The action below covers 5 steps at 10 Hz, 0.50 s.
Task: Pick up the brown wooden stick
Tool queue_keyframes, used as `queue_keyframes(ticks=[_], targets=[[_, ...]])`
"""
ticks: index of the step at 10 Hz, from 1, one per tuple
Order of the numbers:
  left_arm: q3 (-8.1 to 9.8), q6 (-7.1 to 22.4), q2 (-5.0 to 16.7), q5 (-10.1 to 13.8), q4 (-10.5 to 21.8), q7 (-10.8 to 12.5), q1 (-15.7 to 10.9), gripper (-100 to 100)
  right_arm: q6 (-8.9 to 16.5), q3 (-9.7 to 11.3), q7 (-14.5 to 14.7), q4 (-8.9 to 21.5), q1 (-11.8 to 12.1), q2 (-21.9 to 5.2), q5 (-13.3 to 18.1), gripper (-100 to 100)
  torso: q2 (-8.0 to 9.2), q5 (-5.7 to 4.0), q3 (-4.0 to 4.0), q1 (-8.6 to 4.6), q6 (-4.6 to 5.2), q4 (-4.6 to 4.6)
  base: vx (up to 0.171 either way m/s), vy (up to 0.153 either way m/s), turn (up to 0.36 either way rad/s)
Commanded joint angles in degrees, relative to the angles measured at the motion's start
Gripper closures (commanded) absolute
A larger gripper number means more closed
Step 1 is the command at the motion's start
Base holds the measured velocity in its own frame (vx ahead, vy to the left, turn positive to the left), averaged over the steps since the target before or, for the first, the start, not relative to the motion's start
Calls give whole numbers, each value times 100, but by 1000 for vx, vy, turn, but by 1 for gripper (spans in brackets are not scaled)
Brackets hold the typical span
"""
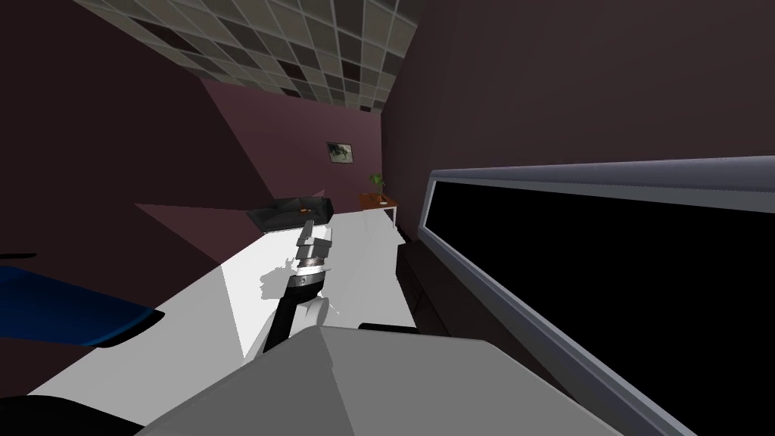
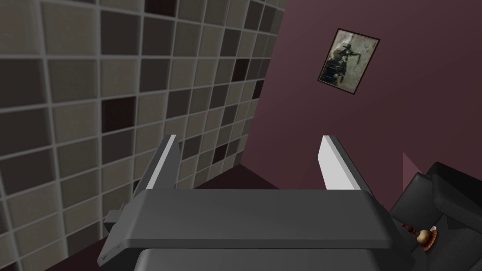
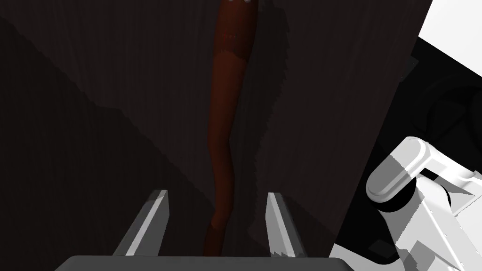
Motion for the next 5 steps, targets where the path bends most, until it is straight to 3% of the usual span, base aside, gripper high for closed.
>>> queue_keyframes(ticks=[1, 4, 5], targets=[[0, 0, 0, 0, 0, 0, 0, 0, 0, 0, 0, 0, 0, 0, 0, 100, 0, 0, 0, 0, 0, 0, 0, 0, 0], [0, 0, 0, 0, 0, 0, 0, 0, -6, 3, 0, -3, 2, 3, 0, 100, 0, -1, 0, -6, -1, 1, 0, 0, 0], [0, 0, 0, 0, 0, 0, 0, 0, -6, 3, 0, -3, 2, 3, 0, 0, 0, -1, 0, -6, -1, 1, 0, 0, 0]])
